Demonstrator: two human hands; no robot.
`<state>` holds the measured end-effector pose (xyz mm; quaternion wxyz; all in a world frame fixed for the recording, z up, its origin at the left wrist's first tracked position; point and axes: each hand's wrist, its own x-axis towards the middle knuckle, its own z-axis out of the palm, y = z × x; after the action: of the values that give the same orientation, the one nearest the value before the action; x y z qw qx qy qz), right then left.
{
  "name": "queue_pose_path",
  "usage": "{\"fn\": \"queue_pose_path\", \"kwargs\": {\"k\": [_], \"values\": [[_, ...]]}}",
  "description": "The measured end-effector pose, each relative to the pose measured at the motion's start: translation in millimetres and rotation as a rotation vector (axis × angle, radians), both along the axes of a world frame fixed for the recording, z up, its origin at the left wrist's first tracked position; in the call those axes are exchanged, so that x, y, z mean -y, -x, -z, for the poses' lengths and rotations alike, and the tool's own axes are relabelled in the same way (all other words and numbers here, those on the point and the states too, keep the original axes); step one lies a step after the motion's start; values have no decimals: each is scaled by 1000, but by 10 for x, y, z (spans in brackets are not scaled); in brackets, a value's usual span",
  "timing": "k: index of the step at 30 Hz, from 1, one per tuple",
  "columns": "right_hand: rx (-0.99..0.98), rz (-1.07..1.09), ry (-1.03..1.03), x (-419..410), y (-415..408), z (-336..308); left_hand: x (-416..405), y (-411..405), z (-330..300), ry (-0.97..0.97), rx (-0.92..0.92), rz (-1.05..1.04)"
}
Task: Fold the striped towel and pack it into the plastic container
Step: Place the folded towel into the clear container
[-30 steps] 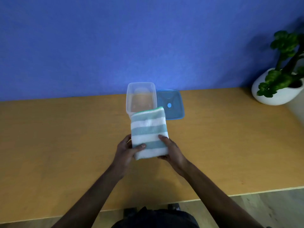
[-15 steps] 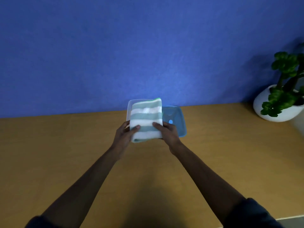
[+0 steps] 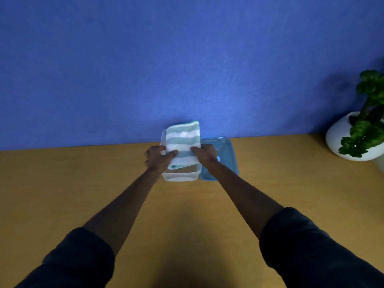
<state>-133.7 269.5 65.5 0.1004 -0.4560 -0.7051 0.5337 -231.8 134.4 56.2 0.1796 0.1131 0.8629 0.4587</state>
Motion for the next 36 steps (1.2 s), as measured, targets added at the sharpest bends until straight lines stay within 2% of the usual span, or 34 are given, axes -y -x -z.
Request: {"fn": "queue_pose_path", "kwargs": {"k": [3,12,14,16,18,21,27,32,36], "values": [[78,-7,-53,-5,60,72,-19,47,52,70,-63,27],[183,-84,-154,-28,130,215,-48,187,246,142,-68,46],[244,-134,-258,-25,116,242,-47,229,263,191,-102,100],[296,-183,-452,-17,79,266,-25,232,268,235,-188,150],[274,-176,-594,-12,39,268,2,199,279,249,-292,167],[236,-163,-672,-29,3,244,37,132,295,226,-339,130],[300,-117,-591,-28,-64,182,22,101,210,180,-295,51],[356,-120,-449,-45,-96,211,40,146,180,300,-255,55],[317,-149,-431,-20,-91,206,86,117,186,288,-201,78]]}}
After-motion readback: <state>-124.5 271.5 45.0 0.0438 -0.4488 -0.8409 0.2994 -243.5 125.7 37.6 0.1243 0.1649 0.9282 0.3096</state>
